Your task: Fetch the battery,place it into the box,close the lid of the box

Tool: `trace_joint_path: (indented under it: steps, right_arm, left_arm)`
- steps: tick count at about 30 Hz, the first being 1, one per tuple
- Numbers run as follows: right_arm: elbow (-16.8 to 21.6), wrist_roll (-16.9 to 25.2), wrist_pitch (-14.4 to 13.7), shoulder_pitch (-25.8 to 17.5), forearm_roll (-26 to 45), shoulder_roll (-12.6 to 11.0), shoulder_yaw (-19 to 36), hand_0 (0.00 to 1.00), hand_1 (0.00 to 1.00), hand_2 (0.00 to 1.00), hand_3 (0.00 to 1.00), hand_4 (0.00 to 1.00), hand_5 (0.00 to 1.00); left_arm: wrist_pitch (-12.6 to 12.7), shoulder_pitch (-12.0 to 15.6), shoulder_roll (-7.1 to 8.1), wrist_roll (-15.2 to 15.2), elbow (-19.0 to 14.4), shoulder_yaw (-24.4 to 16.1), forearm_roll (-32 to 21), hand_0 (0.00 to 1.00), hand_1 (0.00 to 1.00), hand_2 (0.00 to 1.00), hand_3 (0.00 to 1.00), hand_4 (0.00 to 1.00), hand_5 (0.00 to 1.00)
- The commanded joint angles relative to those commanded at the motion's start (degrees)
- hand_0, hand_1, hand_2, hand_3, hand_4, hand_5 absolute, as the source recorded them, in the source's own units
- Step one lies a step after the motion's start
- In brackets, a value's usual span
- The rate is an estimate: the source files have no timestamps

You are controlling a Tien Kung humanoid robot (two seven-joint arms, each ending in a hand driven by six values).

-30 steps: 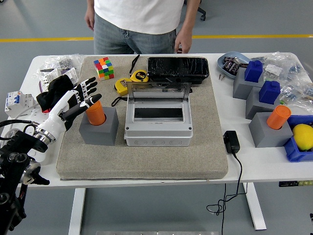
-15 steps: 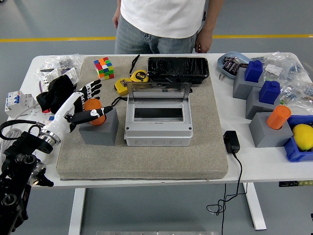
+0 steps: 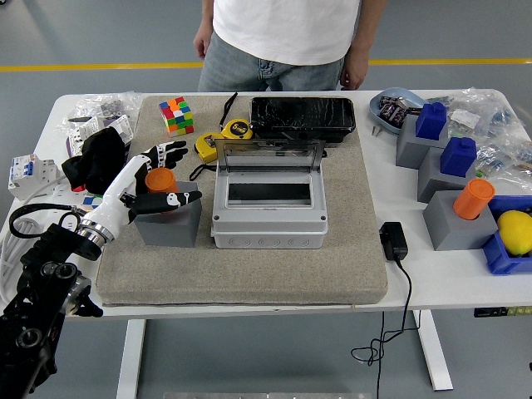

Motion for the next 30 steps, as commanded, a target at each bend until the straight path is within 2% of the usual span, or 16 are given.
trace_joint_path:
  steps: [2, 3, 8, 9, 26, 27, 30]
  right_arm:
    - [0.0, 0.0, 0.0, 0.0, 0.2, 0.0, -0.2, 0.837, 0.764, 0.752, 0.809, 0.998, 0.998]
    - [0.0, 0.0, 0.0, 0.0, 0.2, 0.0, -0.3, 0.837, 0.764, 0.752, 0.808, 0.998, 0.998]
    - [0.0, -0.1, 0.0, -0.1, 0.3, 0.0, -0.5, 0.837, 0.764, 0.752, 0.808, 0.998, 0.998]
    - [0.1, -0.1, 0.0, -0.1, 0.3, 0.0, -0.5, 0.841, 0.765, 0.752, 0.808, 0.998, 0.998]
    - [0.0, 0.1, 0.2, 0.1, 0.1, -0.1, -0.1, 0.843, 0.765, 0.752, 0.808, 0.998, 0.998]
    - [0.0, 0.2, 0.2, 0.1, 0.2, -0.1, -0.1, 0.843, 0.766, 0.752, 0.807, 0.998, 0.998]
    - [0.0, 0.2, 0.3, 0.2, 0.0, -0.1, 0.1, 0.843, 0.766, 0.752, 0.807, 0.998, 0.998]
  left_arm:
    - [1.4, 0.2, -0.14, -0.5, 0.0, 0.3, -1.1, 0.866, 0.881, 0.809, 0.741, 0.998, 0.019]
    - [1.8, 0.3, -0.20, -0.7, 0.0, 0.4, -1.5, 0.816, 0.838, 0.749, 0.685, 0.998, 0.002]
    - [3.6, 0.5, -0.42, -1.3, 0.8, 1.0, -4.9, 0.816, 0.838, 0.749, 0.685, 0.998, 0.002]
    - [3.6, 0.6, -0.42, -1.4, 0.9, 1.0, -5.2, 0.785, 0.822, 0.729, 0.674, 0.998, 0.002]
    - [4.0, 0.5, -0.23, -1.3, 1.6, 2.4, -6.6, 0.779, 0.813, 0.724, 0.669, 0.998, 0.002]
    - [4.0, 0.5, -0.21, -1.3, 1.7, 2.5, -6.7, 0.748, 0.769, 0.658, 0.641, 0.998, 0.002]
    - [4.0, 0.3, -0.18, -1.3, 1.9, 2.8, -7.0, 0.748, 0.769, 0.658, 0.641, 0.998, 0.002]
